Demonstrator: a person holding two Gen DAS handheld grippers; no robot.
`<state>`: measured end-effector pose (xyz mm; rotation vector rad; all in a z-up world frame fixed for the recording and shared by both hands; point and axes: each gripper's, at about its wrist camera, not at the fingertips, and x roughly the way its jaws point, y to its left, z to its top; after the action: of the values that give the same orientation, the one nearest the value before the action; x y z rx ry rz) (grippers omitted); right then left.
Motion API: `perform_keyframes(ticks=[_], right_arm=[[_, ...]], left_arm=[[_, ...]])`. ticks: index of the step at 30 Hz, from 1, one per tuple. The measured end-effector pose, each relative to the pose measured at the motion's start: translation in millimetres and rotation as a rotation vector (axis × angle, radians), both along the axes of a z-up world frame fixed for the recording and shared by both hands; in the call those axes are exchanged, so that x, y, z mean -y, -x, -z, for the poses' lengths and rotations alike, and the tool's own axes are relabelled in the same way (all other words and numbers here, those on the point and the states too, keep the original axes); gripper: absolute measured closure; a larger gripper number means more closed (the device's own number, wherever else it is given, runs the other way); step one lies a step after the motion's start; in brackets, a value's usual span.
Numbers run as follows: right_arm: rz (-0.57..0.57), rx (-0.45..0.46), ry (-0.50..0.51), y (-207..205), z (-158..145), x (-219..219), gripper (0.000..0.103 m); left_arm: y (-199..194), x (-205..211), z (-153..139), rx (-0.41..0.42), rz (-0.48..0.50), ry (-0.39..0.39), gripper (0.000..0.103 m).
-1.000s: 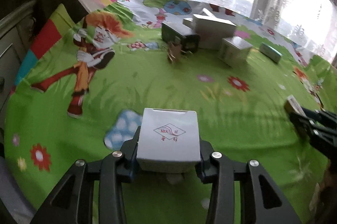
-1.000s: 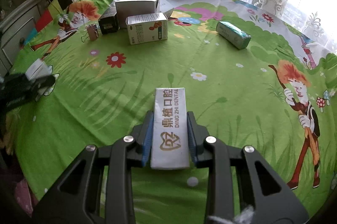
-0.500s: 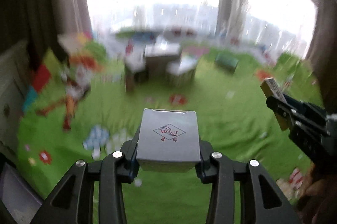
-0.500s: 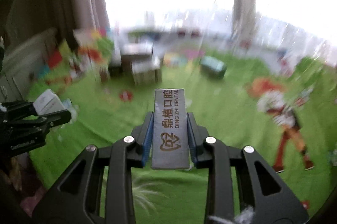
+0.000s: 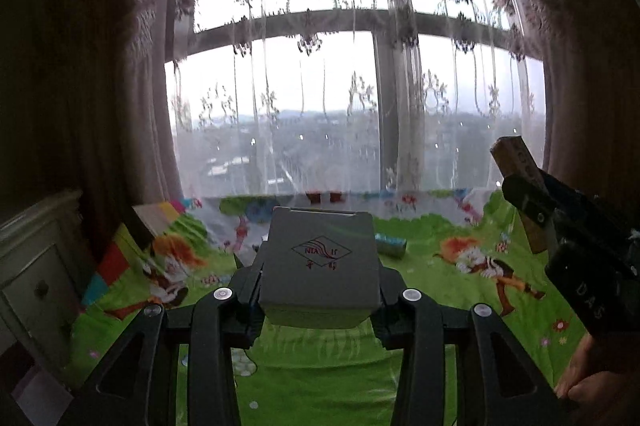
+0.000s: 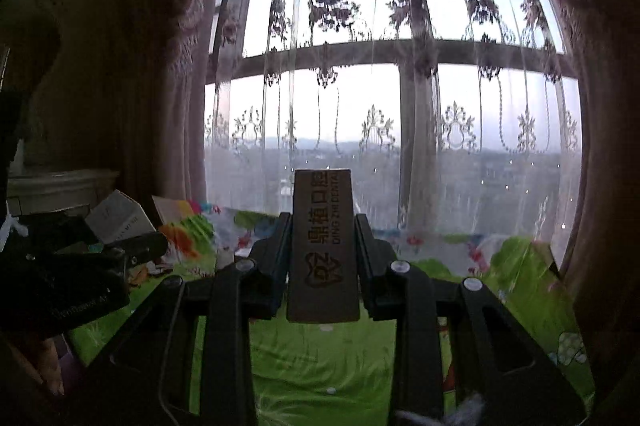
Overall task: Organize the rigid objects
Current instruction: 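Carry the dental box and white cube box over to the storage box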
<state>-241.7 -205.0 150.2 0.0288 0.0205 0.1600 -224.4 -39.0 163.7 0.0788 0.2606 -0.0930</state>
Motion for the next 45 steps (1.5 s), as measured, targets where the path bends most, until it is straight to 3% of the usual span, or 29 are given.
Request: perform_keyframes(ticks=[17,36,45], right_arm=[[-0.101,0.001,0.012,10.7,-8.9,-20.2,0.069],[-0.493,0.028,0.175,43.2,-20.3,-130.8,0.069],[-0.691,-0.048,0.279,50.9,-15.2,-196.8,0.069]], left_arm=[[23.5,-29.4,-2.1,-0.005,-0.049,0.02,0.06],[77.2,-139.1,-2.3,-0.042,-0.323,0.092,0.06],[102.9,-200.7,20.9,-0.146,-0.466,0.125,0.06]])
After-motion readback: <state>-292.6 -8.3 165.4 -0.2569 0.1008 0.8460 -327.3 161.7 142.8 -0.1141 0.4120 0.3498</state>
